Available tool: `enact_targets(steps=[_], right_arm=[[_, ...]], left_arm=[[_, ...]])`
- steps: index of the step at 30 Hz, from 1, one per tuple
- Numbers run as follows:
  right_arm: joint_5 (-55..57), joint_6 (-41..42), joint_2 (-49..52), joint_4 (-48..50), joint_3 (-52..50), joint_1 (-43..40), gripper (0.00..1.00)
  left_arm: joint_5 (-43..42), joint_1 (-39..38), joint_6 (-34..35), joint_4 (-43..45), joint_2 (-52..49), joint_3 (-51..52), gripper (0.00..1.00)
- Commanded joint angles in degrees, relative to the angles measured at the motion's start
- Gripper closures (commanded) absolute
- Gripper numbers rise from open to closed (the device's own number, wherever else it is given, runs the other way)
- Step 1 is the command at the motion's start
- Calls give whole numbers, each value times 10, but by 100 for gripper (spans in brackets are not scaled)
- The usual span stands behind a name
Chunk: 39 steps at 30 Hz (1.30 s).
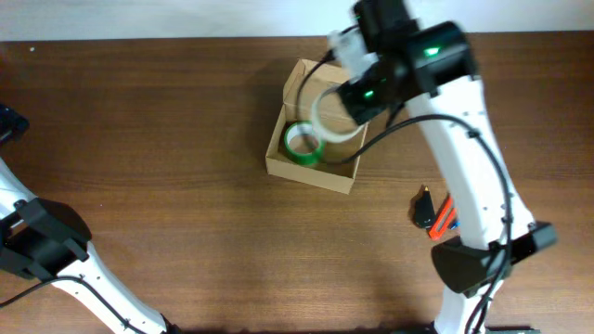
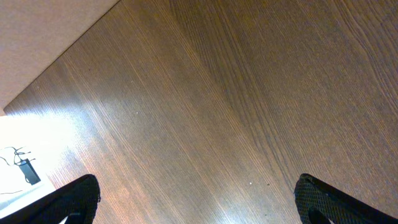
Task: Pack container
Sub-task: 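Carry the white tape over the box and lower it inside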
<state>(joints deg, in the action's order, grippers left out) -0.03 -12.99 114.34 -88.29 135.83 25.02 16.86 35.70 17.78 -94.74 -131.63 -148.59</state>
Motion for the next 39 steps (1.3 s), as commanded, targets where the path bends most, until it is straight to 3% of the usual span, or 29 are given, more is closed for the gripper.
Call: enact_targets(steps=[1,5,12,39], right_arm=[[4,-51,40,0,3,33,95],[-3,-39,82,7,3,54,95],[7,76,157,87,3,41,95],[5,94,257,99,3,11,96]], left_arm=[[-2,2,8,0,14,3,0],[-2,2,8,0,14,3,0],[-2,2,8,0,14,3,0],[-2,2,8,0,14,3,0]])
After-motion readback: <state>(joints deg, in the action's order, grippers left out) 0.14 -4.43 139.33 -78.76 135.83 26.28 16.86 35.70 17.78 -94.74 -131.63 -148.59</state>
